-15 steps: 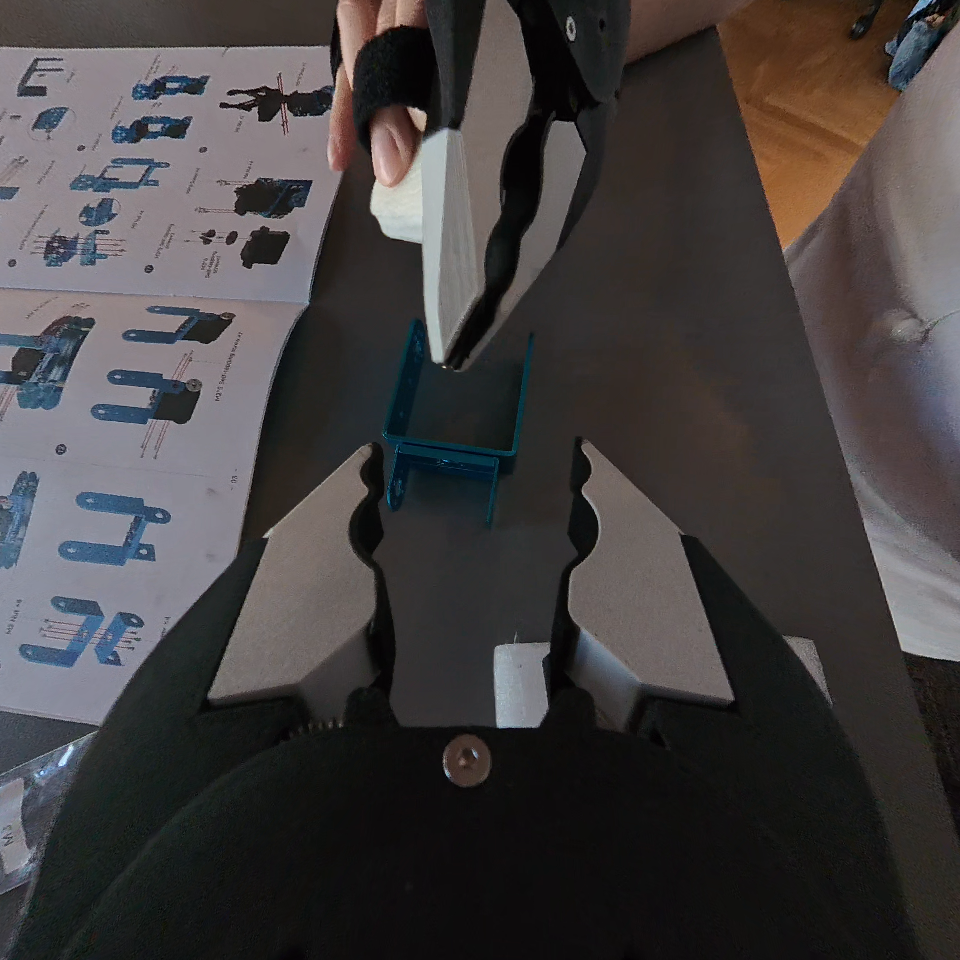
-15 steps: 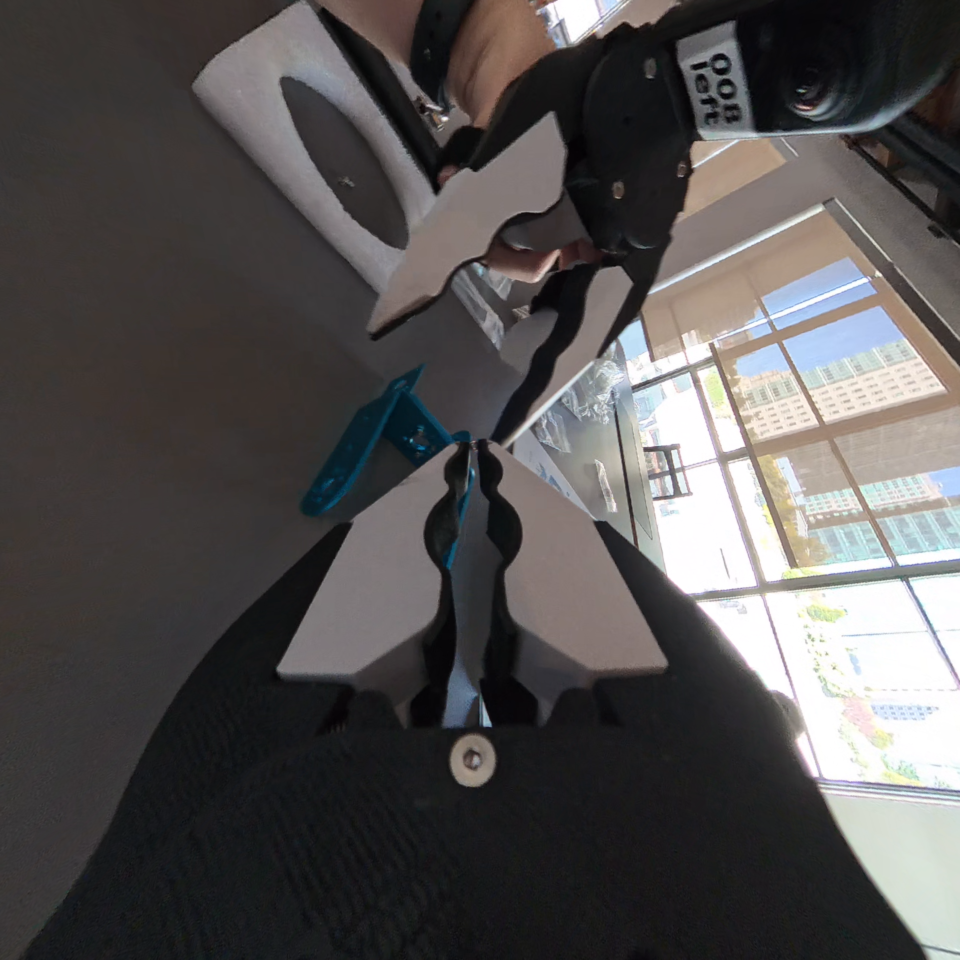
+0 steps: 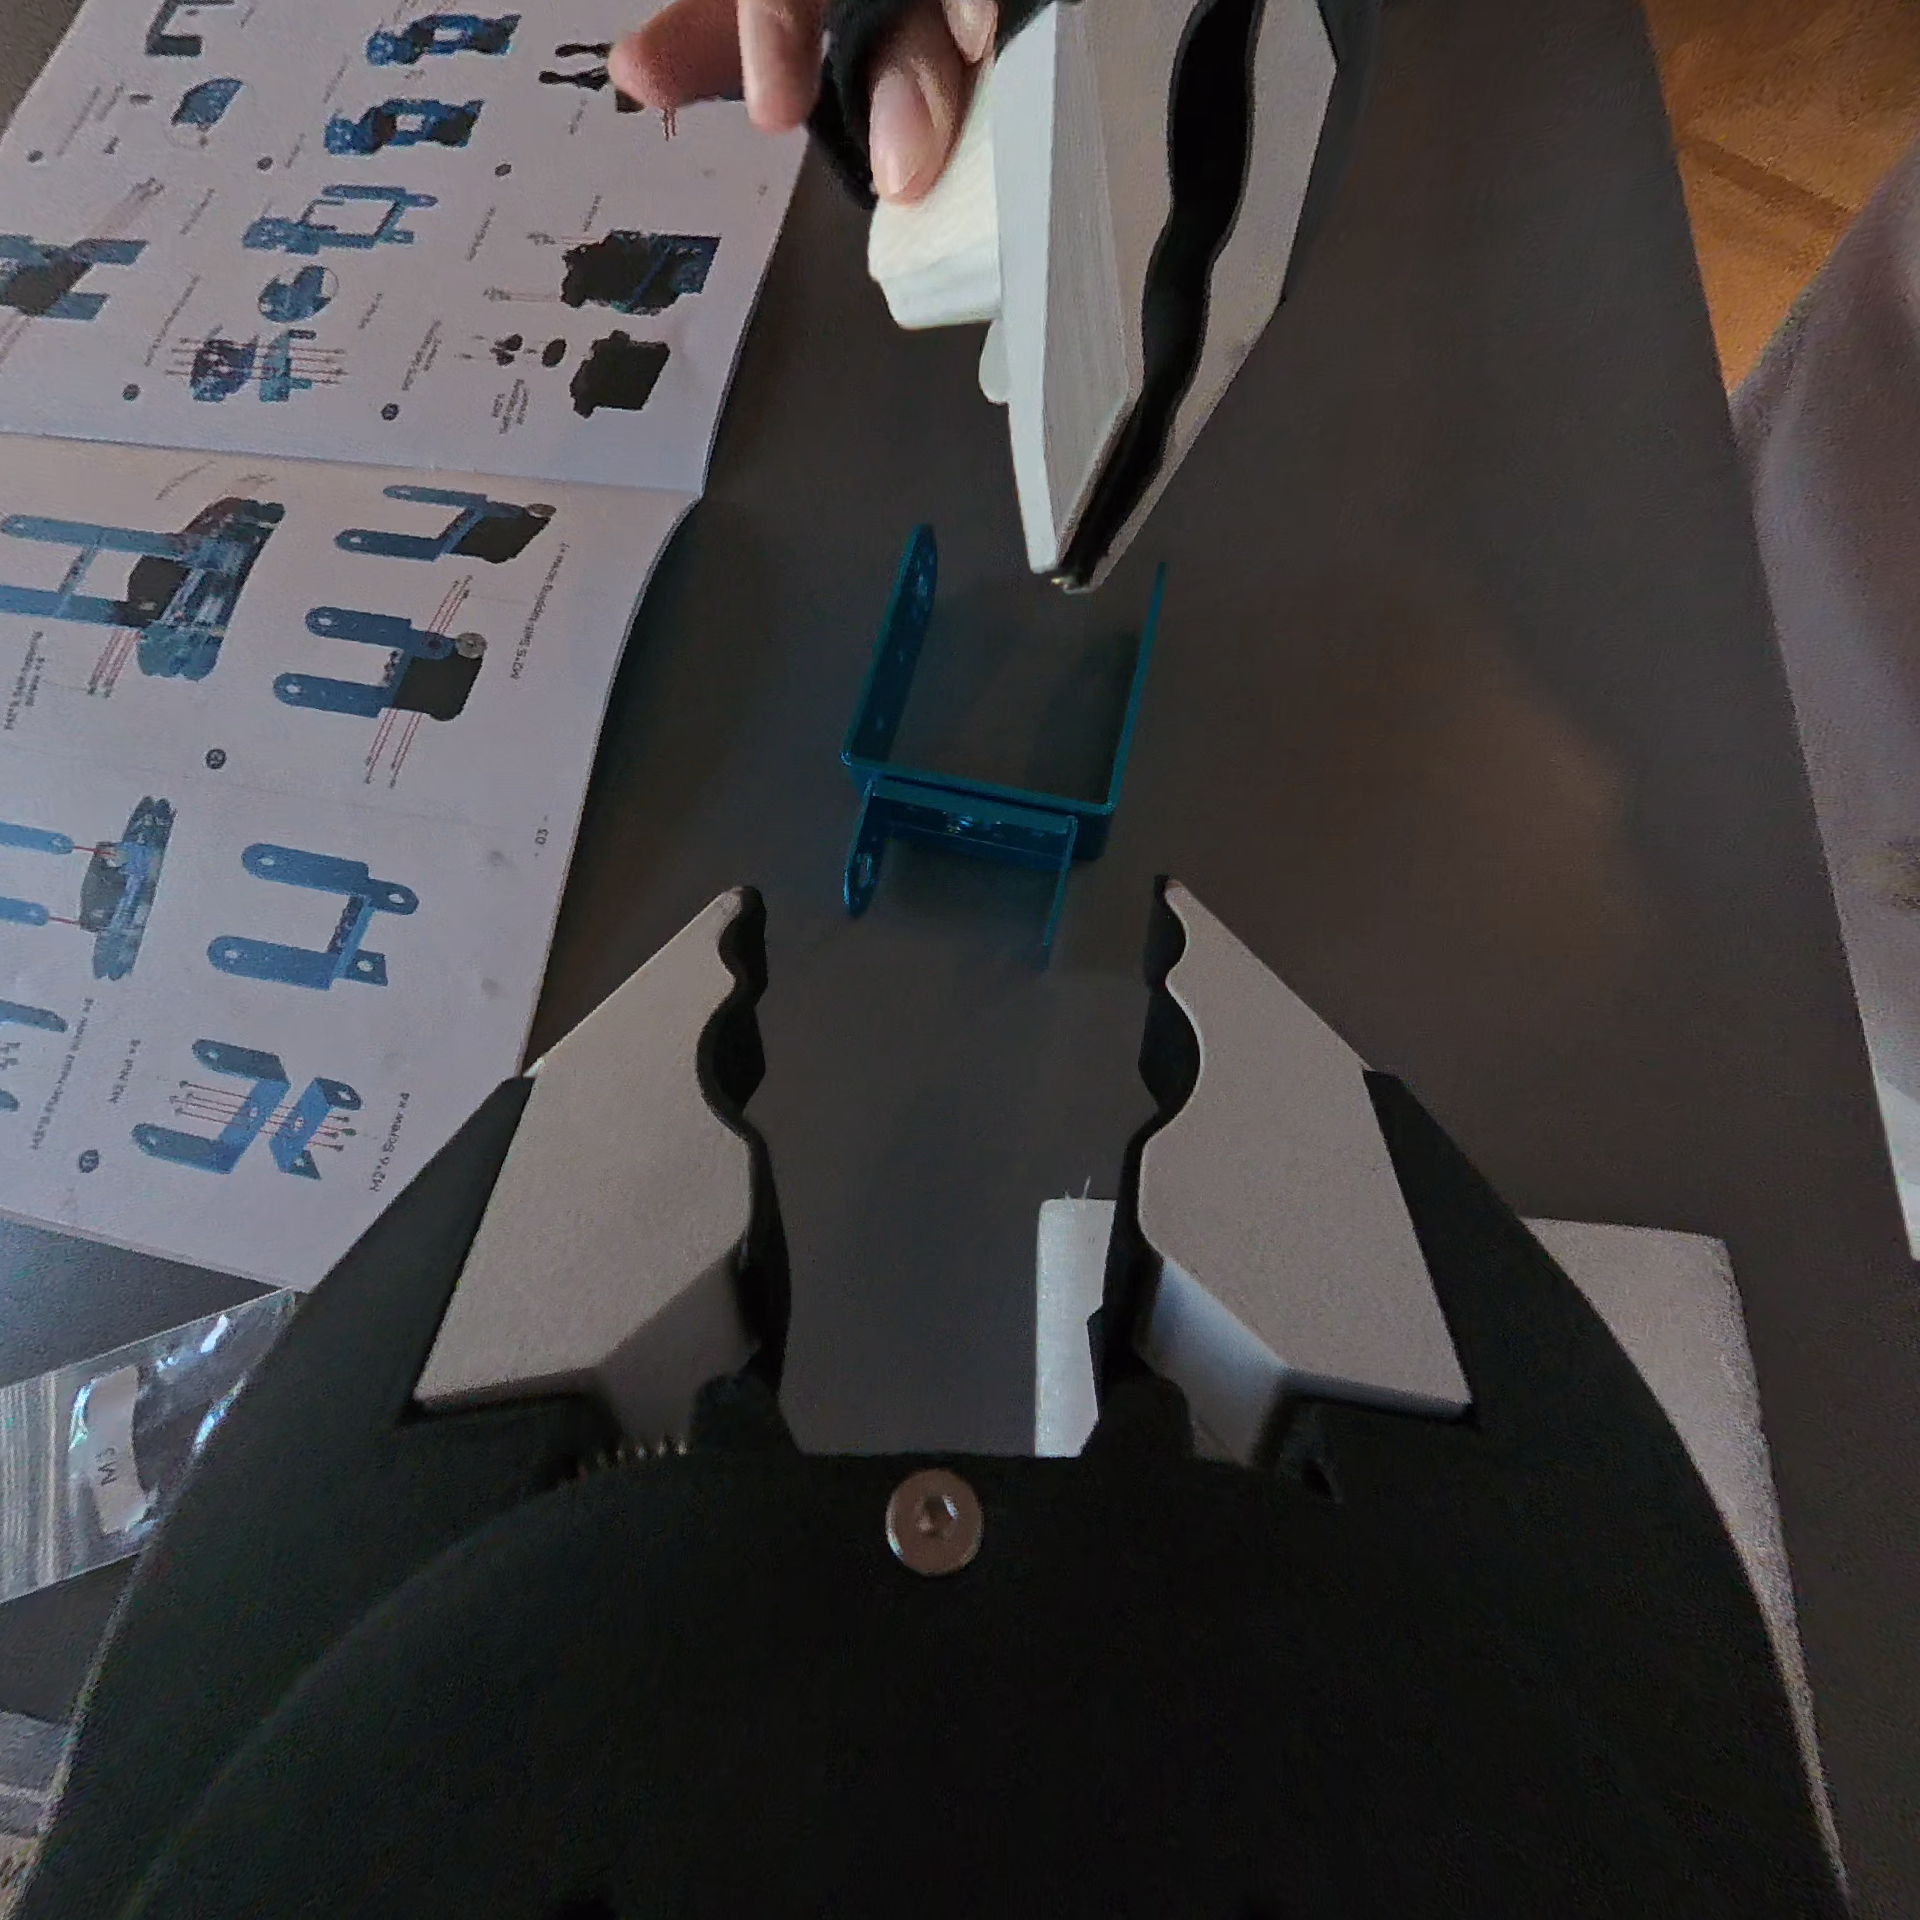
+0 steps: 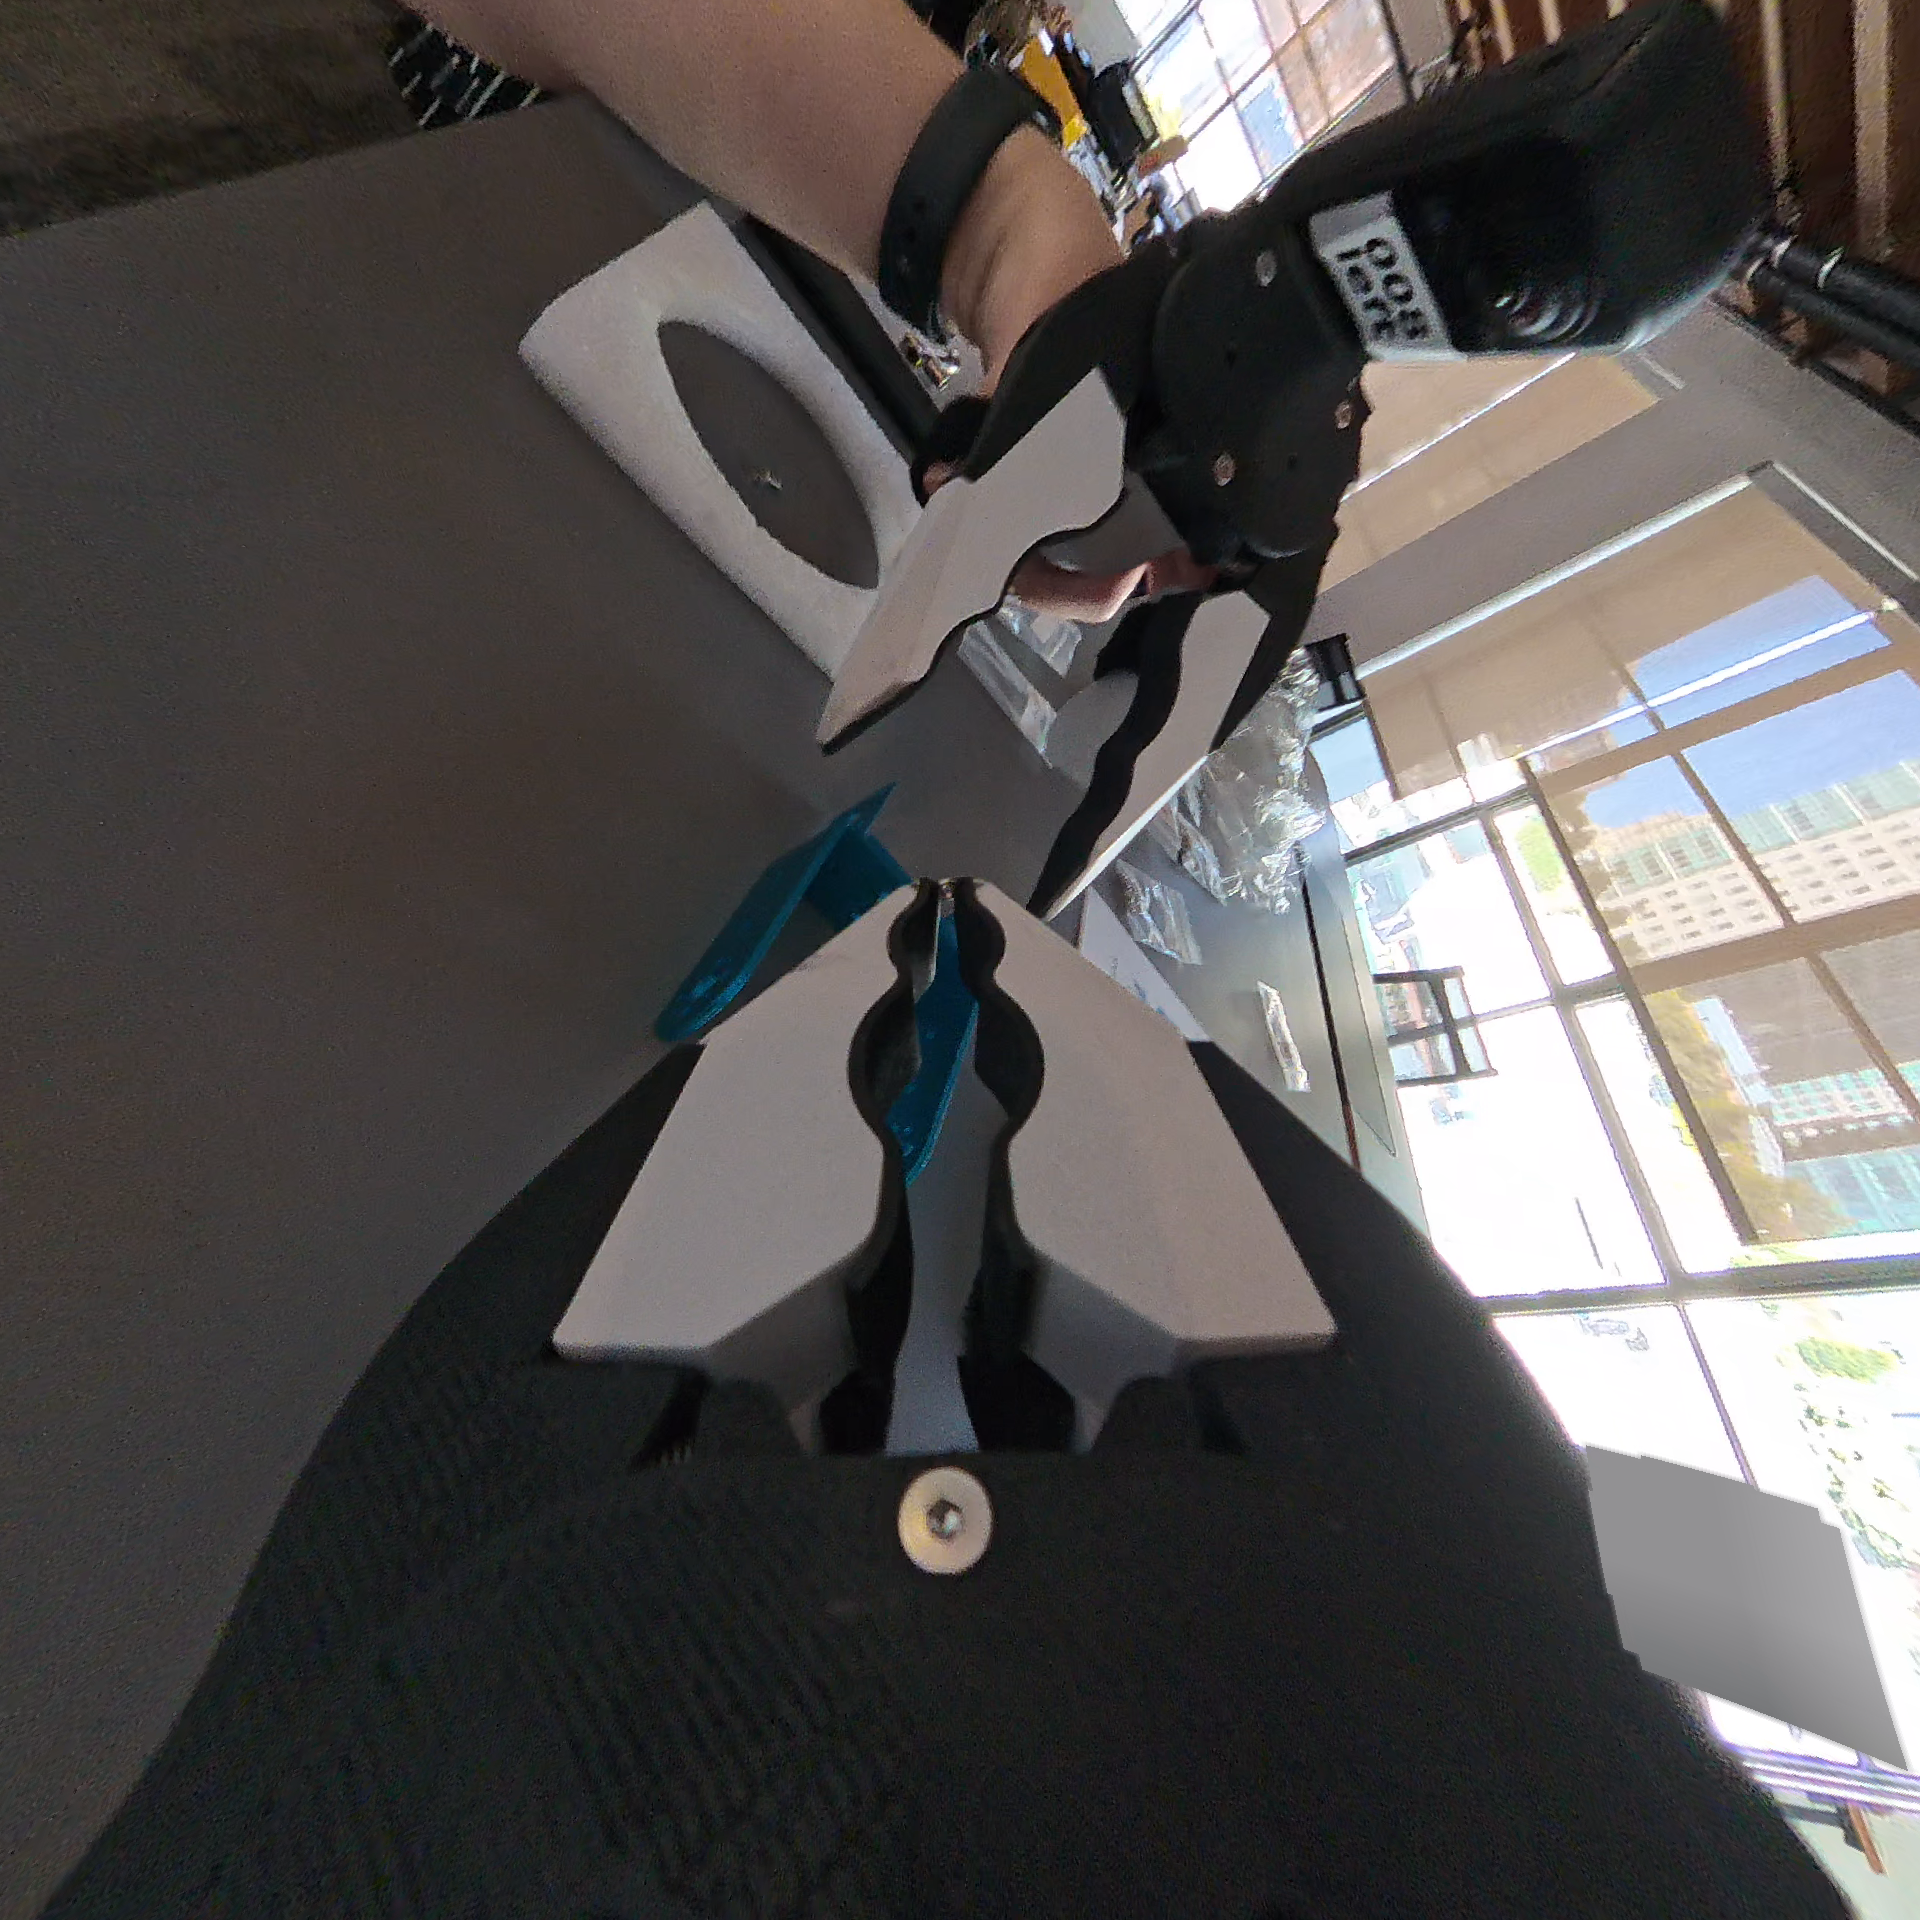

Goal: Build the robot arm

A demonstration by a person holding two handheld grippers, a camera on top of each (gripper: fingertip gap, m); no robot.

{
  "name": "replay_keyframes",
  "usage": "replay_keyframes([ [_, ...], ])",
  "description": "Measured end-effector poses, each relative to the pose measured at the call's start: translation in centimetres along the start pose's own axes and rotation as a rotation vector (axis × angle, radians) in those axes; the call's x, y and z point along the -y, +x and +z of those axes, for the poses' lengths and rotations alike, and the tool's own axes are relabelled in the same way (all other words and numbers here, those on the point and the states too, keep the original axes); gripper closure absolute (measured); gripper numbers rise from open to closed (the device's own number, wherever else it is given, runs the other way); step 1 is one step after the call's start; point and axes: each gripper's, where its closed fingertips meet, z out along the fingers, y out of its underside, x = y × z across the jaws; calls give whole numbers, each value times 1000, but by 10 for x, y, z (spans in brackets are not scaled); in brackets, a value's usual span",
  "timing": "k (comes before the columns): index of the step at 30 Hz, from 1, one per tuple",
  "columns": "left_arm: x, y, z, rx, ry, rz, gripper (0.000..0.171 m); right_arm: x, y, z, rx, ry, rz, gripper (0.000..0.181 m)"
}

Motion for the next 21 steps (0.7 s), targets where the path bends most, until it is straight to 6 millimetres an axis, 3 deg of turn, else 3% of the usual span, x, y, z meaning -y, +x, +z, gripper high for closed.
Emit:
replay_keyframes([
  [3,3,6,3,-46,24,-17,100,1,14,1,-53,3,20,179],
  [9,-1,11,7,-73,11,-4,101,-5,3,9,-47,-58,-75,179],
  [21,-3,4,6,-82,15,-28,107,-11,-14,21,35,-108,-54,179],
])
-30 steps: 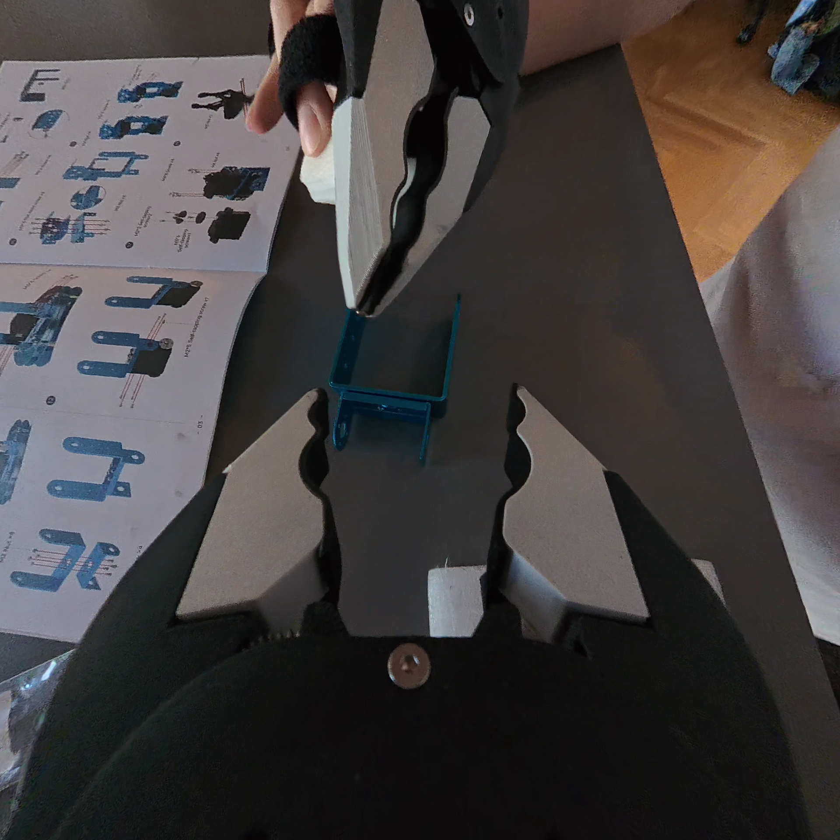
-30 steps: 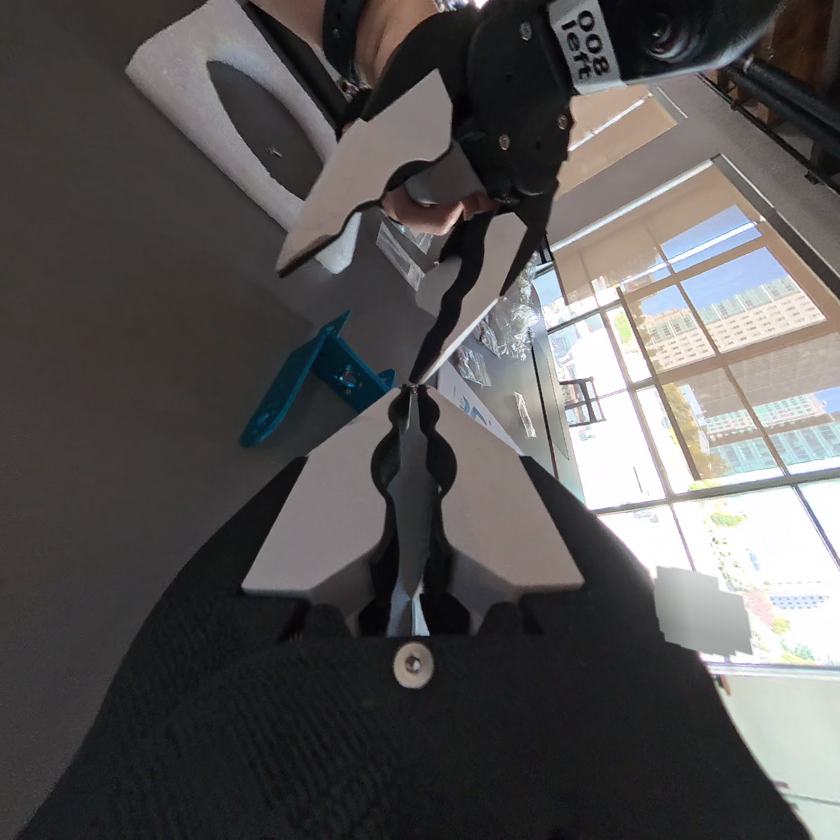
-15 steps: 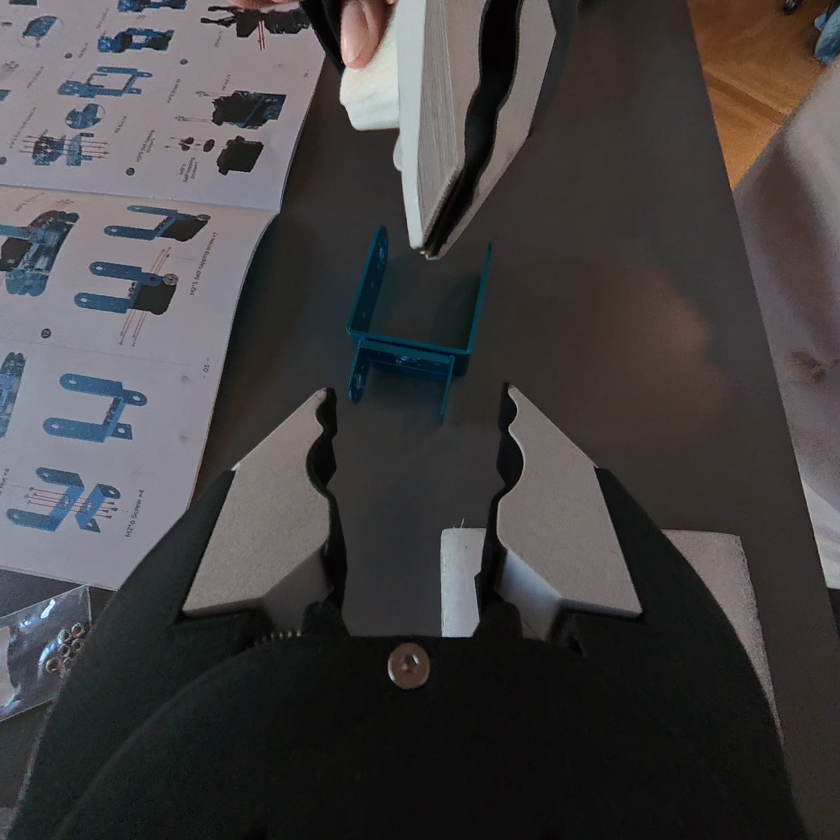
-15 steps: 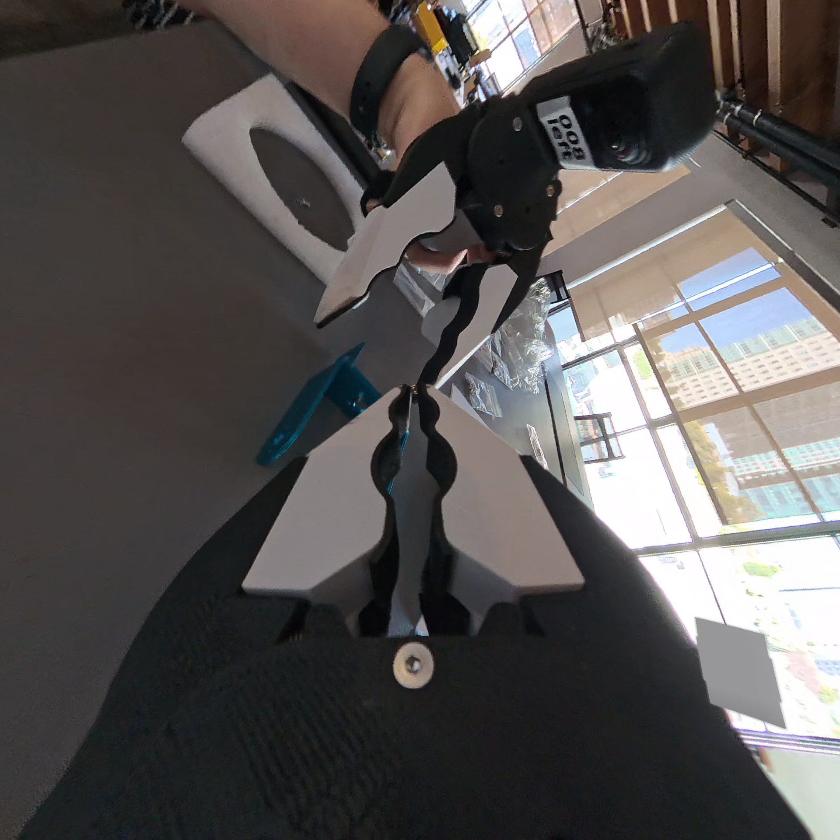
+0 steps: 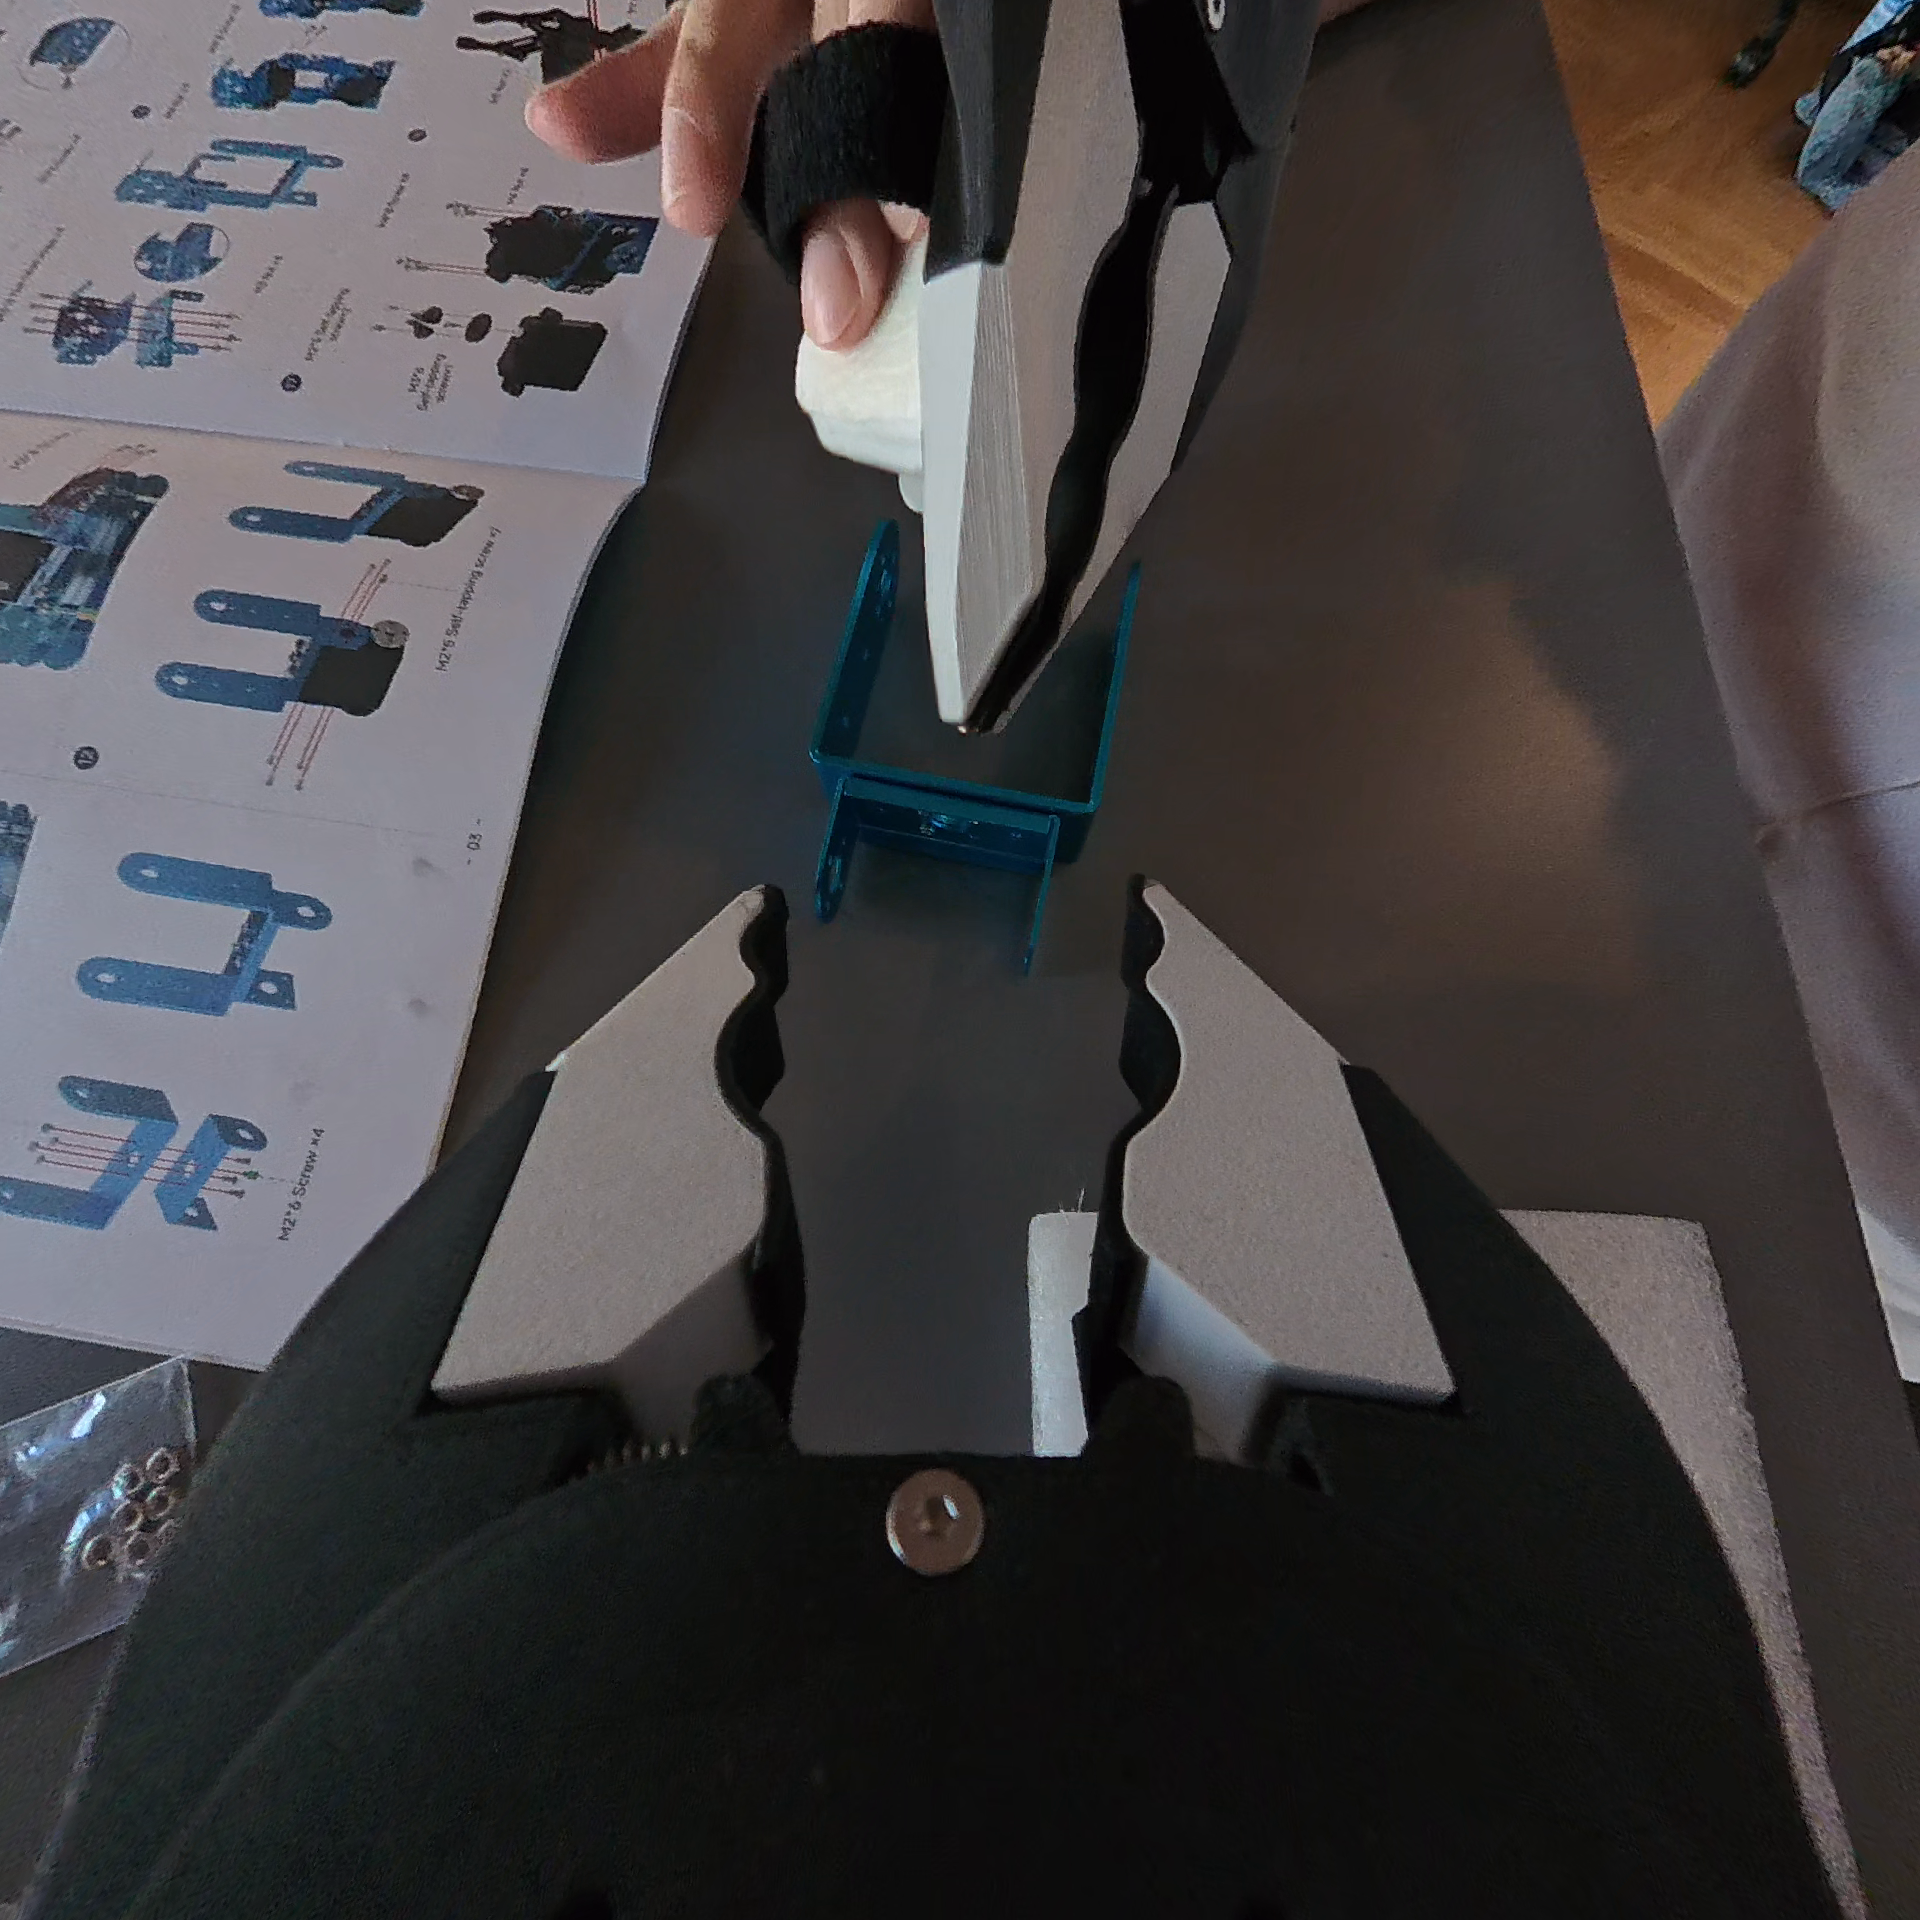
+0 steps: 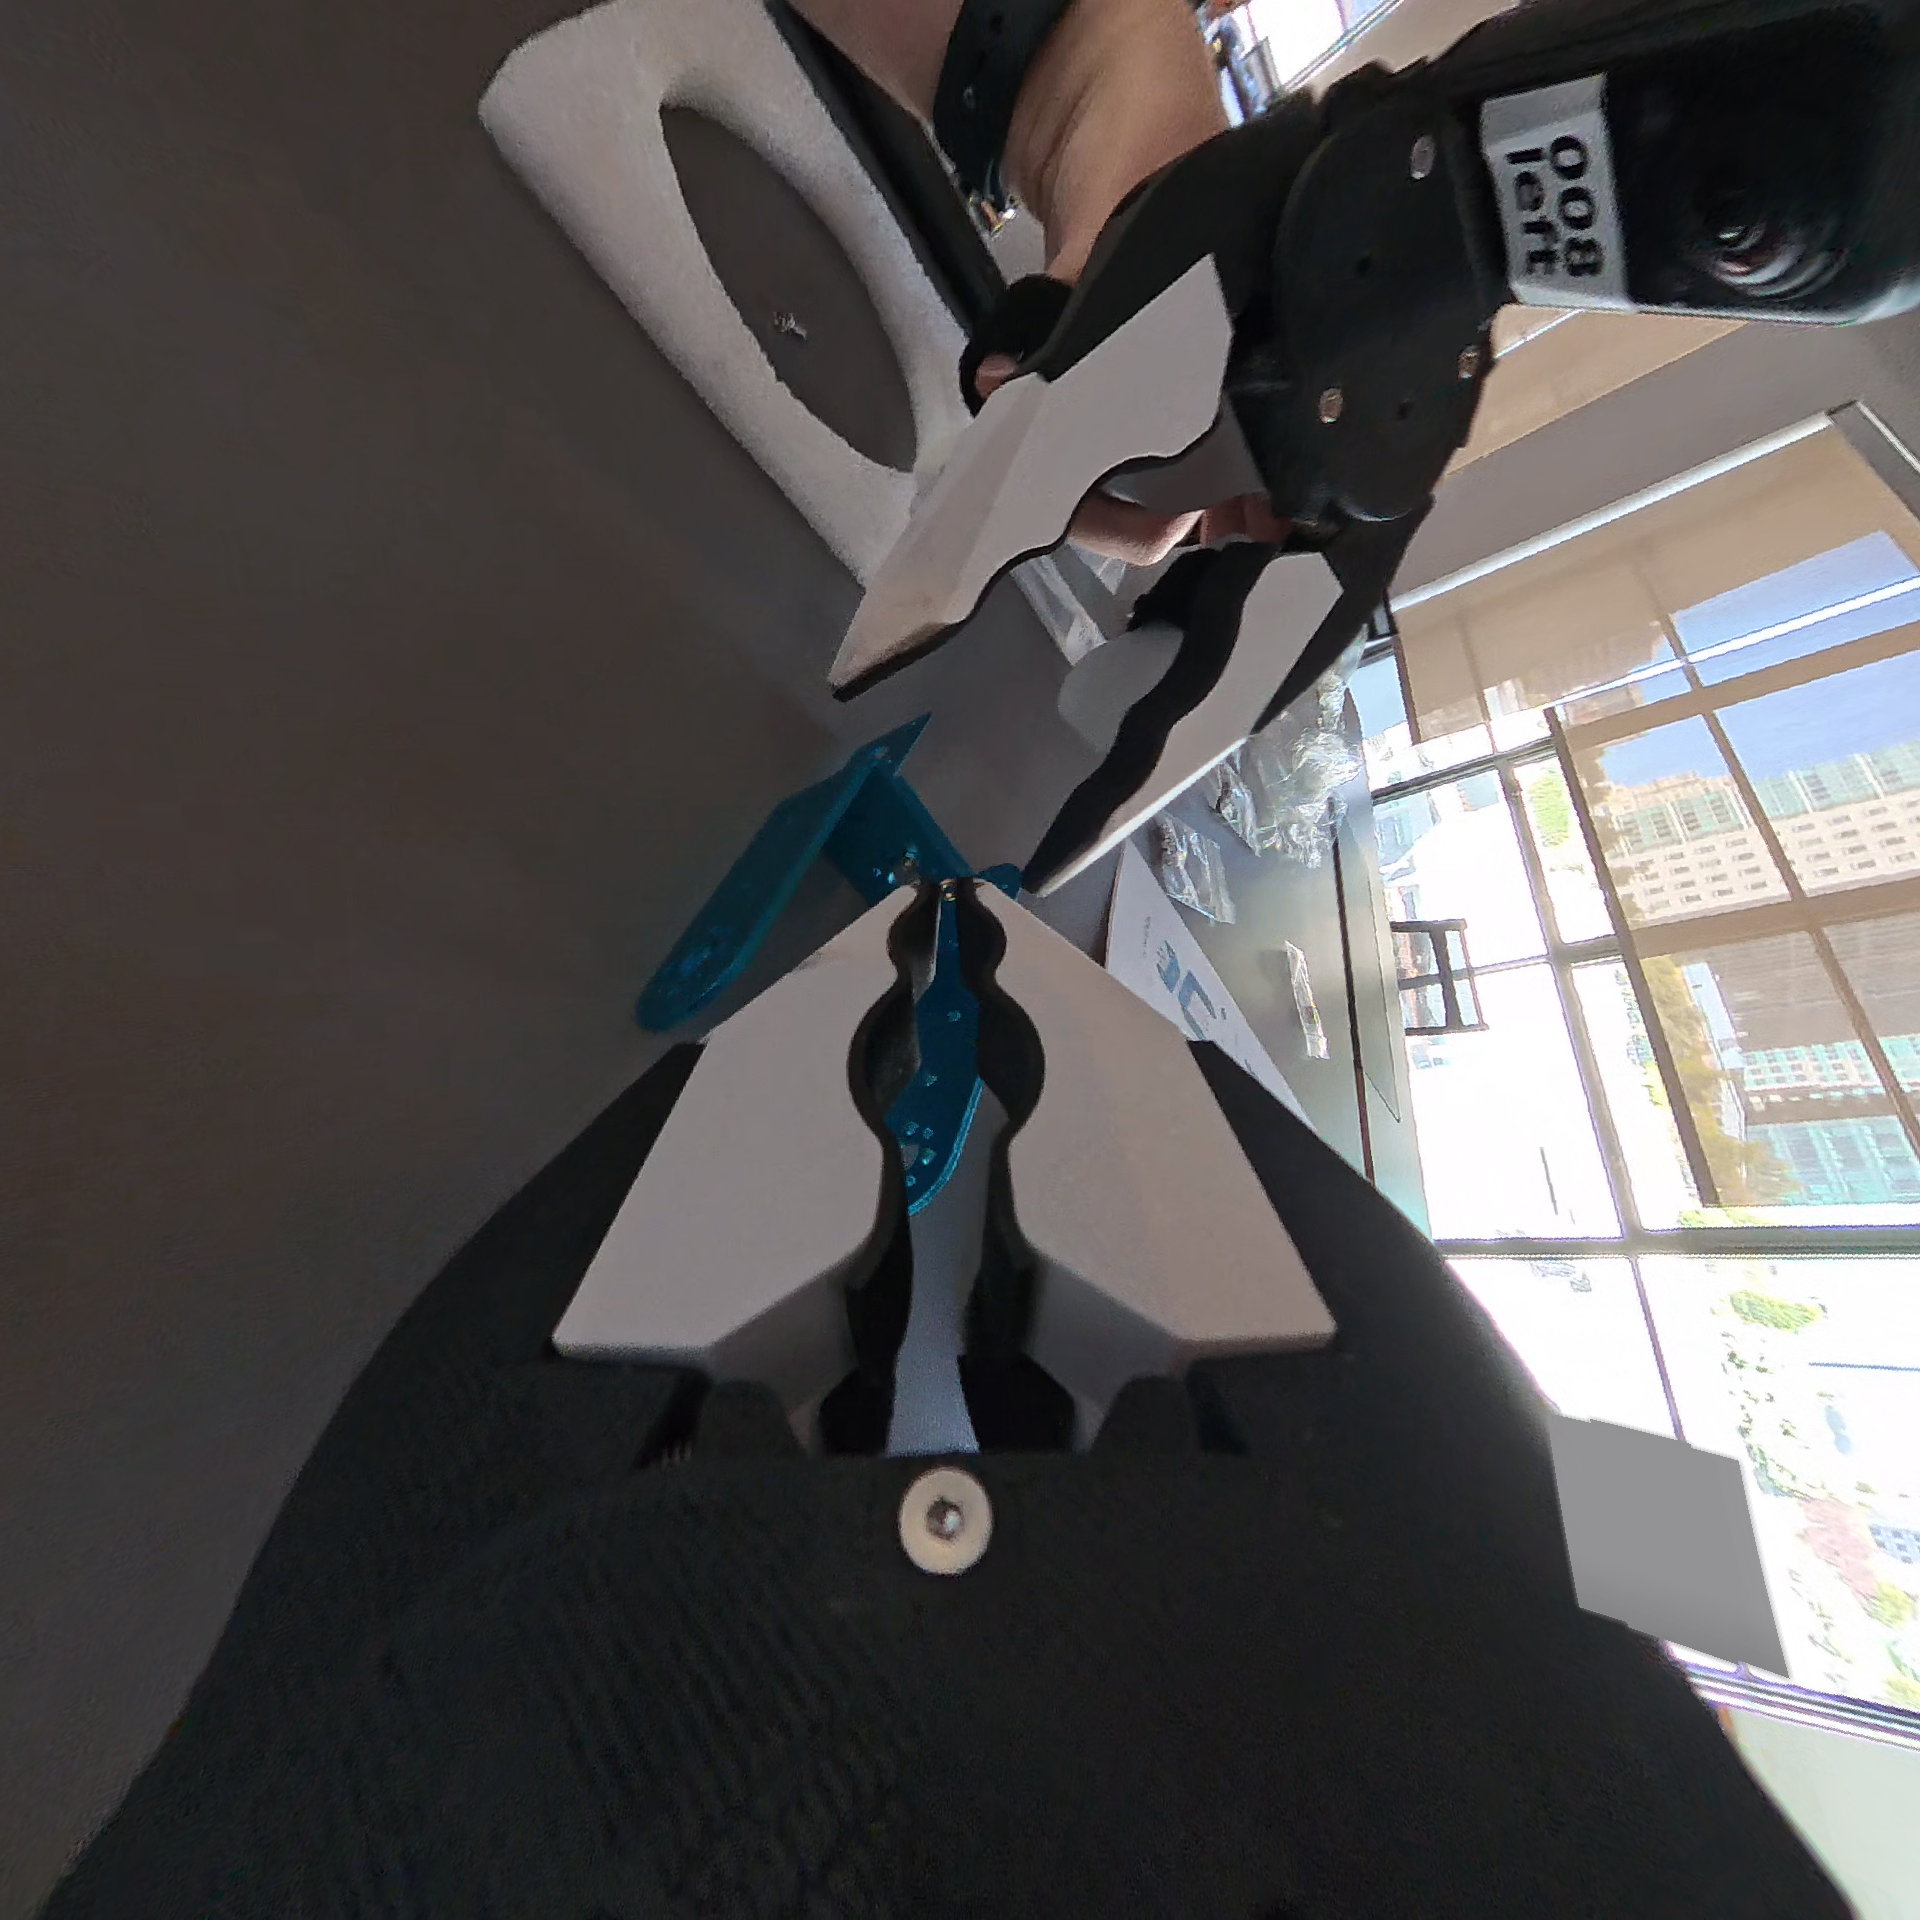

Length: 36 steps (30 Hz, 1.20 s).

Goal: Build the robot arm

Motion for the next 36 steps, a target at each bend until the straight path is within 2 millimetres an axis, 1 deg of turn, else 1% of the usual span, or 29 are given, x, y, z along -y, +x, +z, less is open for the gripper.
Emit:
replay_keyframes([
  [2,-1,-2,1,6,-5,-2,102,1,-2,3,10,-16,-6,179],
  [4,0,-1,2,-15,3,-6,97,3,-2,2,-1,-20,-11,179],
  [7,-3,-5,1,-25,-20,-3,99,3,-4,3,7,-22,9,179],
  [8,-3,-6,1,-21,-24,2,101,0,-5,3,12,-30,15,179],
  [14,0,-4,1,-41,-4,22,109,1,-6,3,8,-27,29,180],
  [18,0,-2,2,-58,0,18,111,0,-9,4,23,-34,34,179],
  [25,3,0,3,-84,20,12,116,3,-7,2,7,-17,23,179],
  [29,0,-1,3,-92,13,0,114,9,-7,4,16,5,-13,179],
  [31,-1,0,3,-95,14,-3,114,8,-8,4,27,0,-6,179],
  [36,0,-1,4,-99,15,4,123,8,-4,5,16,8,-3,179],
])
